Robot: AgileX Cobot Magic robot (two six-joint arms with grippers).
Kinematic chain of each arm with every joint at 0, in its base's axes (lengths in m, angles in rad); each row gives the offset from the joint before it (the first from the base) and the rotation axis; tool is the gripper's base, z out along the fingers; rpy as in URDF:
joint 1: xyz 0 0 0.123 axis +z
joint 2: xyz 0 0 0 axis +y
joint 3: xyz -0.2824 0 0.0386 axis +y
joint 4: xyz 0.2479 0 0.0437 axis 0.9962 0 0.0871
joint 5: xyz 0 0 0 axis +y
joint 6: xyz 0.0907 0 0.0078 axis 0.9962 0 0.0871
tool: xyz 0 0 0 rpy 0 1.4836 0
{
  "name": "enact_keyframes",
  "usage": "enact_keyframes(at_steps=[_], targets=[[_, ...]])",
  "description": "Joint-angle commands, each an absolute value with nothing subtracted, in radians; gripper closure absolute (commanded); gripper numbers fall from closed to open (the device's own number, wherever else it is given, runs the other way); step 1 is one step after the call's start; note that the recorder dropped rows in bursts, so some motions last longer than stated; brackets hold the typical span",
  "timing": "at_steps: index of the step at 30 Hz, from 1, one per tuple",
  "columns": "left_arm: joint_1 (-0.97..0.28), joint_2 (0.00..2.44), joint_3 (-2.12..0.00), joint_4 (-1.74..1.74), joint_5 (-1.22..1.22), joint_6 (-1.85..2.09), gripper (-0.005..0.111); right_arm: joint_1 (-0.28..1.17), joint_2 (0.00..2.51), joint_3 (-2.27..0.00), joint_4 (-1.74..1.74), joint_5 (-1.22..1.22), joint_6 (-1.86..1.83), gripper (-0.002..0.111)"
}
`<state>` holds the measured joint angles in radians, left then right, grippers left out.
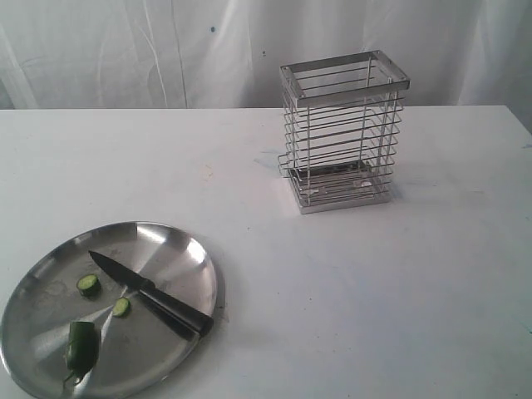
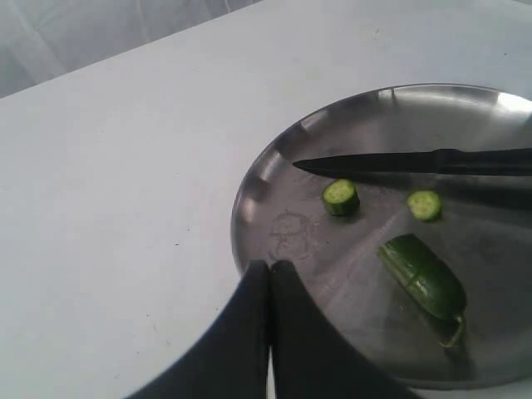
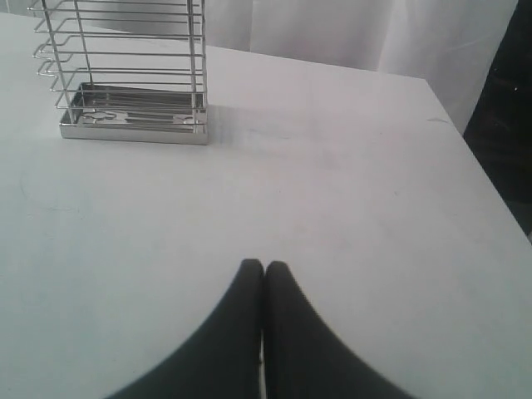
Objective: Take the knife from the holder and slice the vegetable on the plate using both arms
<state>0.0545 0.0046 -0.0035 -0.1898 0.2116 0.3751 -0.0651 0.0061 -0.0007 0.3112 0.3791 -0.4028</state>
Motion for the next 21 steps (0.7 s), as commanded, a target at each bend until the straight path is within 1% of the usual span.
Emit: enact_keyframes(at_steps=[1, 10, 17, 21], targets=[[0.047, 0.0, 0.0, -0.195, 0.209, 0.374, 0.107, -0.07, 0.0, 0.0, 0.317, 0.362, -0.404, 0.108], [0.047, 0.0, 0.0, -0.195, 0.218, 0.374, 0.107, -0.07, 0.0, 0.0, 0.317, 0.362, -0.404, 0.108], [0.047, 0.0, 0.0, -0.363, 0.235, 0.343, 0.107, -0.07, 0.0, 0.0, 0.317, 0.362, -0.404, 0.108], [0.047, 0.0, 0.0, -0.378, 0.235, 0.341, 0.107, -0.07, 0.0, 0.0, 0.317, 0.362, -0.404, 0.108]])
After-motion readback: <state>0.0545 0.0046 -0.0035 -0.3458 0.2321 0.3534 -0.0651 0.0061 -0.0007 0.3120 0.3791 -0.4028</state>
